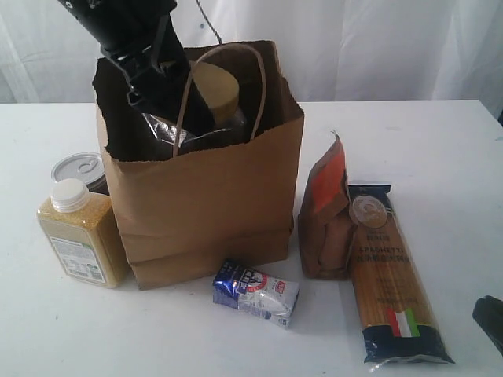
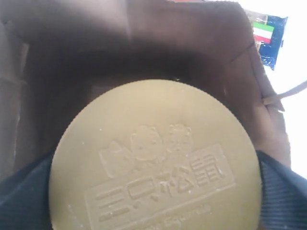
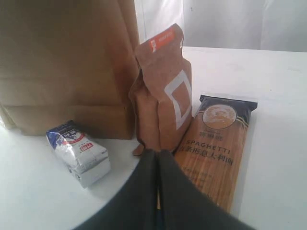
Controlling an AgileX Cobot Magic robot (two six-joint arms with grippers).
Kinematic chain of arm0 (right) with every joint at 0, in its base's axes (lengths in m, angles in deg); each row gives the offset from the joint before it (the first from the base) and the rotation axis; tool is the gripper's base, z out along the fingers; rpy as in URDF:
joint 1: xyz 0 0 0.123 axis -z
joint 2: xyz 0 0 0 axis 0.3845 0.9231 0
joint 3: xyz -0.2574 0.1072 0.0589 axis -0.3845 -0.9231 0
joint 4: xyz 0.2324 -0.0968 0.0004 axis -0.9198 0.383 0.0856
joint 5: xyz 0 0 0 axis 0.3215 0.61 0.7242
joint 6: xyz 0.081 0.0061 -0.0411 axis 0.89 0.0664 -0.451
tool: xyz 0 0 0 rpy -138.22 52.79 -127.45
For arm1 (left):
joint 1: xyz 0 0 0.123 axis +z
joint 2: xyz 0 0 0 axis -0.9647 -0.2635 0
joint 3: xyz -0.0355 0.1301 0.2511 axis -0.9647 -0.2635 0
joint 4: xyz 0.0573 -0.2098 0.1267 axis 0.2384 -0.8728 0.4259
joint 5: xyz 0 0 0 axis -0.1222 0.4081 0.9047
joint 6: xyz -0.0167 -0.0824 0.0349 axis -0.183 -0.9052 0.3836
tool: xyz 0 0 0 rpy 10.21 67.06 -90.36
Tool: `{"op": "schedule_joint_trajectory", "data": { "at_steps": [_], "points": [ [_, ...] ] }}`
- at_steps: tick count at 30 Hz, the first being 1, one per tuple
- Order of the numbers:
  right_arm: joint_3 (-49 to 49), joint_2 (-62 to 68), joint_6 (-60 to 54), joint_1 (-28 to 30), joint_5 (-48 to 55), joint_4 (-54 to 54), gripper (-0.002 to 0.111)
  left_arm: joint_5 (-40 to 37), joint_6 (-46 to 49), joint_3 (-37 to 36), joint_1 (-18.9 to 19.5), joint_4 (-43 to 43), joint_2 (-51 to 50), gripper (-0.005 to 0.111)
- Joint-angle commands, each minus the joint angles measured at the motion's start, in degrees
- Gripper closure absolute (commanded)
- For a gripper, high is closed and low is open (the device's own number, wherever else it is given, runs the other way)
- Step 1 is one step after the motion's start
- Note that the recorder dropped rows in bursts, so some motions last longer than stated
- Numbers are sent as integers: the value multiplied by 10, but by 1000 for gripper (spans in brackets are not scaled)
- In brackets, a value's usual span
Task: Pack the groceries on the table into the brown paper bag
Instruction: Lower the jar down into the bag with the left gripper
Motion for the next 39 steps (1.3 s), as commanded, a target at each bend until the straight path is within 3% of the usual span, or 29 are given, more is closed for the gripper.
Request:
{"op": "schedule_joint_trajectory", "data": {
  "at_steps": [1,39],
  "points": [
    [-4,-3,2,3,-3,0,108,-20,4,0,0,-16,-9,107],
    [-4,-3,2,3,-3,0,108,-46,-34,0,0,35,-78,107]
  ]
}}
